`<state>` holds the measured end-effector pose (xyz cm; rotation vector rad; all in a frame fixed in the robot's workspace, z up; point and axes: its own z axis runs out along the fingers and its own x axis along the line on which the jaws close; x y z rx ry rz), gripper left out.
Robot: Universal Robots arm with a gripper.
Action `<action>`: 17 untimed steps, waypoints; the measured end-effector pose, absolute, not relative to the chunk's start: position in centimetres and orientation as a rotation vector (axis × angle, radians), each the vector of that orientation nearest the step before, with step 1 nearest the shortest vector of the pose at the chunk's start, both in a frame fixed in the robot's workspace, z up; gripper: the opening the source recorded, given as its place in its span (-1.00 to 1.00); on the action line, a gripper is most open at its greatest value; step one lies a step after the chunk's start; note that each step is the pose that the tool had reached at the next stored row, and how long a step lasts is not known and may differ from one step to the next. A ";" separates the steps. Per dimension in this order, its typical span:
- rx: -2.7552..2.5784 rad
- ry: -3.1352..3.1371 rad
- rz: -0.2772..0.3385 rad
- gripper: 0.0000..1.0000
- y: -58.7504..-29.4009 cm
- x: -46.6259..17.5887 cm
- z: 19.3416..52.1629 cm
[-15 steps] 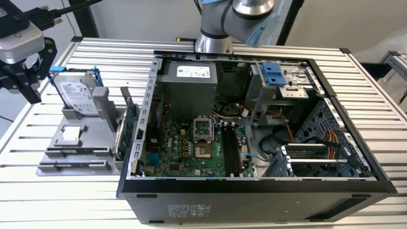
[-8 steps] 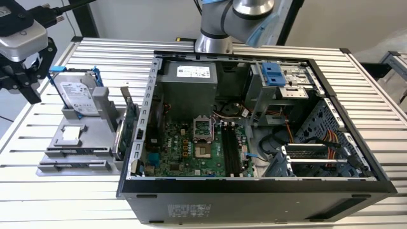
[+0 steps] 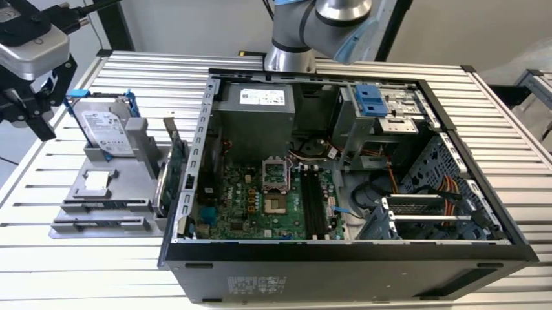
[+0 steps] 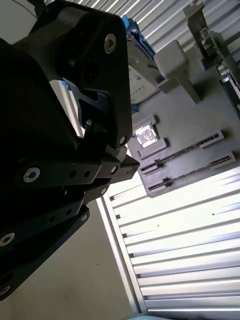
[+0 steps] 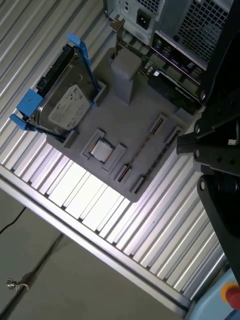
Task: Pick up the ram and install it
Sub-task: 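Pick up the ram and move it above insertion slot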
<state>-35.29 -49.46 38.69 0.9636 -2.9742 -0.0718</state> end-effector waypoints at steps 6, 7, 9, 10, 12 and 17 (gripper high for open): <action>1.015 -2.956 -0.071 -1.00 -49.5 -35.3 38.7; 1.023 -2.953 -0.071 -1.00 -49.5 -35.3 38.7; 1.038 -2.948 -0.071 -1.00 -49.5 -35.3 38.7; 1.046 -2.945 -0.071 -1.00 -49.5 -35.3 38.7; 1.063 -2.939 -0.071 -1.00 -49.5 -35.3 38.7; 1.115 -2.918 -0.071 -1.00 -49.5 -35.3 38.7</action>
